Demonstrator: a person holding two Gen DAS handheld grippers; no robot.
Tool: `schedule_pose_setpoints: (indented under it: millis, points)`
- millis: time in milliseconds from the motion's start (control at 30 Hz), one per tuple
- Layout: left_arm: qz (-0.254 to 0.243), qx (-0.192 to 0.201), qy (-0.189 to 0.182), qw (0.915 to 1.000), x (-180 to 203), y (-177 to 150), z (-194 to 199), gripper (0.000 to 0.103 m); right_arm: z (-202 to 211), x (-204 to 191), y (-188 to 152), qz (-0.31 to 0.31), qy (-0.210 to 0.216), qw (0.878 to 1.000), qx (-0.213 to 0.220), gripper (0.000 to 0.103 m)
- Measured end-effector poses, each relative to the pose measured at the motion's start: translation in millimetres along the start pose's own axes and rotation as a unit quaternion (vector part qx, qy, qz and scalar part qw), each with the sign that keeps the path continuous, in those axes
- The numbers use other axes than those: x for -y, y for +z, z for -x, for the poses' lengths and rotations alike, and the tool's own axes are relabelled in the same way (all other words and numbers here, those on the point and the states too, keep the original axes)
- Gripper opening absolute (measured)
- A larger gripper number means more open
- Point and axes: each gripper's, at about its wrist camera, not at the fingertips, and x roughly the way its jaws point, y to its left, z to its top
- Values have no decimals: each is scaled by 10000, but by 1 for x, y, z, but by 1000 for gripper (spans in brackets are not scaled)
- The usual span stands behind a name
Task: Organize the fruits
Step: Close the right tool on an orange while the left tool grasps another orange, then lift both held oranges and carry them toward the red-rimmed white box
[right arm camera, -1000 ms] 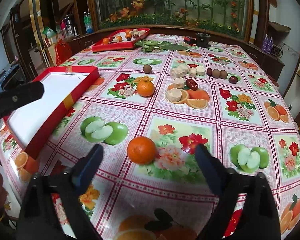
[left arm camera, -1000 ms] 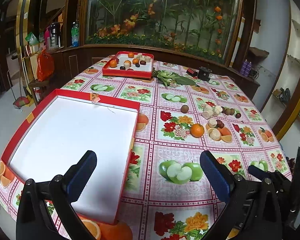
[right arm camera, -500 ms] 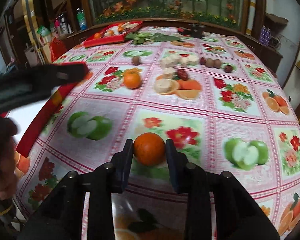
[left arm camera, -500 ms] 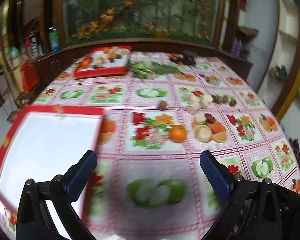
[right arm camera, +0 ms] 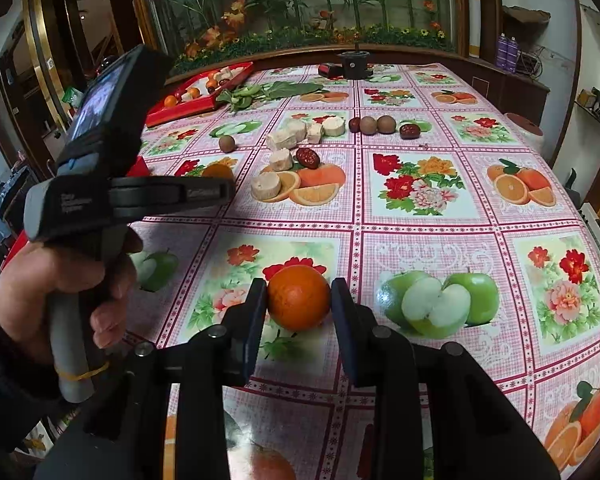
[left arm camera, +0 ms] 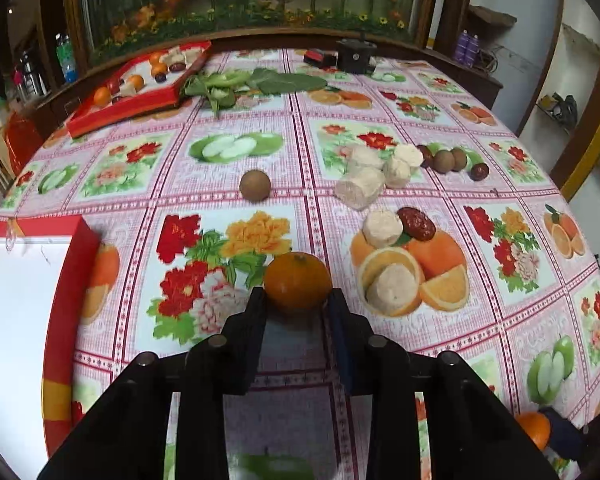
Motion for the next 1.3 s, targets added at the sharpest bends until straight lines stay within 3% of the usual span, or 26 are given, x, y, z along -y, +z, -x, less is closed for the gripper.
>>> schedule_pose_setpoints:
  millis: [167,233,533,733,1300]
  points:
    - [177,61,-254,9995,-10,4,-1,31,2,-1,-1,26,2,10000,20,34]
    - [260,117,-387,9988,-11,9,-4,37,3,0,-1,3,-15,10000,40,35]
    - [101,292,-176,9994,-4,15,-8,29,-1,4,-2,-41,43,10000,18,35]
    - [4,278,151,9995,1,-4,17,29,2,5,-4,-83,-21,10000,30,35]
    - [-28,456,40,9989,7,-51,79,29,31,-10,-12,-94,-384,9990,226,35]
